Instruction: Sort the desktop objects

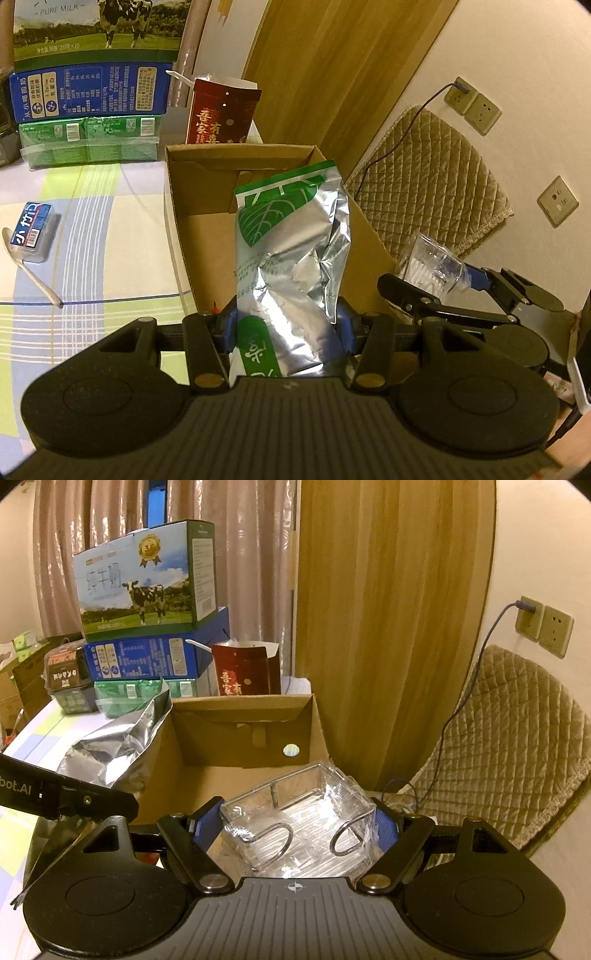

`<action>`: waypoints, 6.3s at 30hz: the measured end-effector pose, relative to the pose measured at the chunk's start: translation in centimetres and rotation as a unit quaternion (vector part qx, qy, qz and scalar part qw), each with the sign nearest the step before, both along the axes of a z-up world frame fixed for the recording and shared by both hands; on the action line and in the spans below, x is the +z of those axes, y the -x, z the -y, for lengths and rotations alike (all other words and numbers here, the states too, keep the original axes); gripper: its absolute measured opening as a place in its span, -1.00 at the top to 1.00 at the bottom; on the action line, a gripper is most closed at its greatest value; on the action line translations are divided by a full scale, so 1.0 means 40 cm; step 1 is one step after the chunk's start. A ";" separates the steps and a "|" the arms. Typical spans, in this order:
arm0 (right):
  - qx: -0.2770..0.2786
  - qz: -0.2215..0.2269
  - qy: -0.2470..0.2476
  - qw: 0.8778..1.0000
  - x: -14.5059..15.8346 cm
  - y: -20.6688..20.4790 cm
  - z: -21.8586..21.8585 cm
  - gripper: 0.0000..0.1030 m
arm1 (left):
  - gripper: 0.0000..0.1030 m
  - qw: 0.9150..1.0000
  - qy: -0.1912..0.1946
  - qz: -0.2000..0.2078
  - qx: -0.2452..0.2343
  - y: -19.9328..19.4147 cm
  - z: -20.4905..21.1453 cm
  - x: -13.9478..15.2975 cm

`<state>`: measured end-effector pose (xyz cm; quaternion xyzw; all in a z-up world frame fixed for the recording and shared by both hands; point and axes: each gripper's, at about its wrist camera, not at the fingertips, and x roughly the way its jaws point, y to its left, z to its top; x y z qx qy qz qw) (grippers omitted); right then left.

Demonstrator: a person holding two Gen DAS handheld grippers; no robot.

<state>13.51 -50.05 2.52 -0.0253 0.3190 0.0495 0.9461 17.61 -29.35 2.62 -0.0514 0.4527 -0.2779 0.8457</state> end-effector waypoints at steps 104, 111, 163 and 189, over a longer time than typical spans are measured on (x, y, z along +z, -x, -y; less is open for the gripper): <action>0.069 -0.018 -0.071 0.995 0.068 0.364 -0.345 -0.96 | -0.97 0.984 -0.067 0.089 0.142 0.340 -0.570 0.012; 0.106 -0.014 -0.078 0.991 0.066 0.343 -0.420 -0.96 | -0.97 0.978 -0.088 0.084 0.170 0.311 -0.663 -0.002; 0.112 -0.060 -0.019 0.992 -0.356 -0.236 -0.627 -0.21 | 0.32 0.986 -0.100 0.046 0.128 -0.372 -0.584 -0.386; 0.173 -0.052 -0.012 0.984 -0.399 -0.433 -0.874 -0.43 | 0.94 0.984 -0.100 0.060 0.137 -0.302 -0.808 -0.383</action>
